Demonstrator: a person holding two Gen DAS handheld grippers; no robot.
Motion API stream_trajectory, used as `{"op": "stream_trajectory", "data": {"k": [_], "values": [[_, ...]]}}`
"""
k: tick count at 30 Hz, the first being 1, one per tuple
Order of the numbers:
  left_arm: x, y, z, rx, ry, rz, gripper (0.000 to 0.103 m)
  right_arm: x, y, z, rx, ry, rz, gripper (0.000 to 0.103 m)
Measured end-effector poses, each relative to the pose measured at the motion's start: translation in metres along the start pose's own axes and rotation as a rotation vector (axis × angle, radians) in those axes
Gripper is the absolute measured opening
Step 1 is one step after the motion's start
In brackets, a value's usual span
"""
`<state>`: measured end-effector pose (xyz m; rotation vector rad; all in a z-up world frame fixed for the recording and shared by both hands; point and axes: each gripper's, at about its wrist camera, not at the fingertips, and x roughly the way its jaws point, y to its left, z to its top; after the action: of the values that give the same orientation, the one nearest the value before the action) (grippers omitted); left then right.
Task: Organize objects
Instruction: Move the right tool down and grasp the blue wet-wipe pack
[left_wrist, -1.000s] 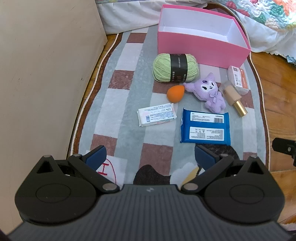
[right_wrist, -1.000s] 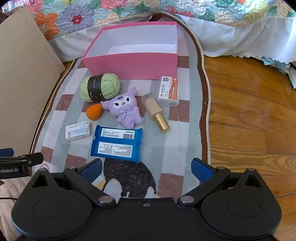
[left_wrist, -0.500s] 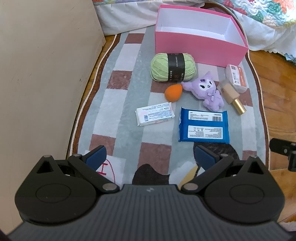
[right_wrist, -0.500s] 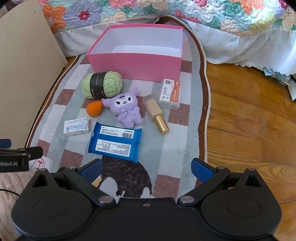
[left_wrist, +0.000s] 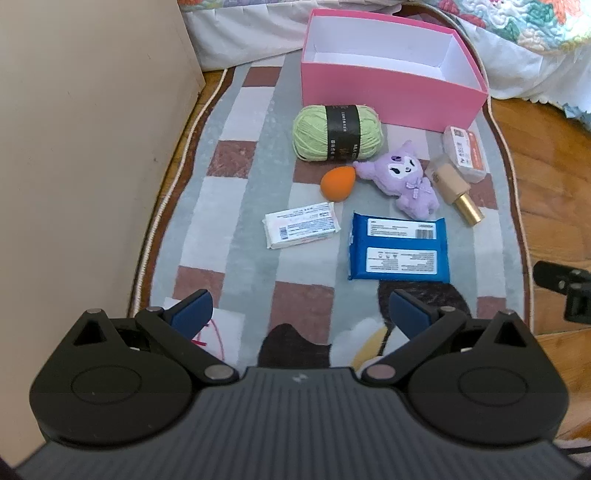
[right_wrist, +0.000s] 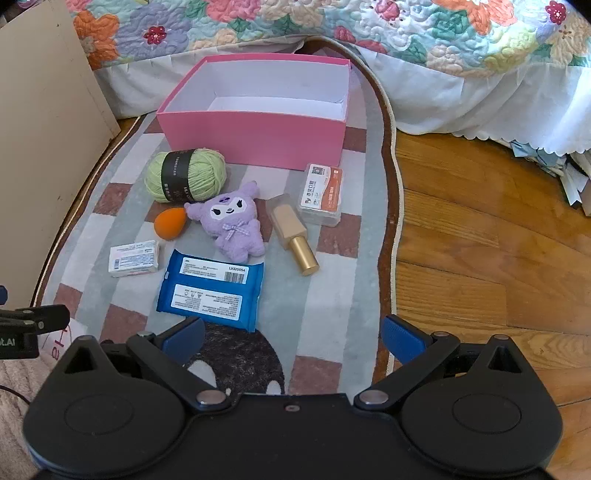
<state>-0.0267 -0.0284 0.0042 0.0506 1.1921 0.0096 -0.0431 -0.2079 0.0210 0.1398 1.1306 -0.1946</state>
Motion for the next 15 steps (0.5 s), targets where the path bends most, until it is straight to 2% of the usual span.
{"op": "stream_trajectory", "data": {"k": [3,8,12,14,15], "values": [[-0.001,-0.003,-0.001,0.02,-0.004,0.019,0.103,0.0,-0.002,0.0,0.003,-0.001,-0.003,0.103],[-0.003,0.0,0.001,-0.005,-0.006,-0.008,0.103,0.001,-0.004,0.0,-0.005,-0.002,0.002,0.103],[-0.013,-0.003,0.009,0.061,-0.055,0.035,0.102,-0.004,-0.008,0.003,-0.072,-0.02,0.011,0.097],[-0.02,-0.004,0.014,0.102,-0.088,0.024,0.102,-0.008,-0.015,0.007,-0.064,-0.035,0.025,0.095],[-0.023,-0.005,0.018,0.122,-0.104,0.015,0.102,-0.01,-0.021,0.01,-0.047,-0.036,0.06,0.093]]}}
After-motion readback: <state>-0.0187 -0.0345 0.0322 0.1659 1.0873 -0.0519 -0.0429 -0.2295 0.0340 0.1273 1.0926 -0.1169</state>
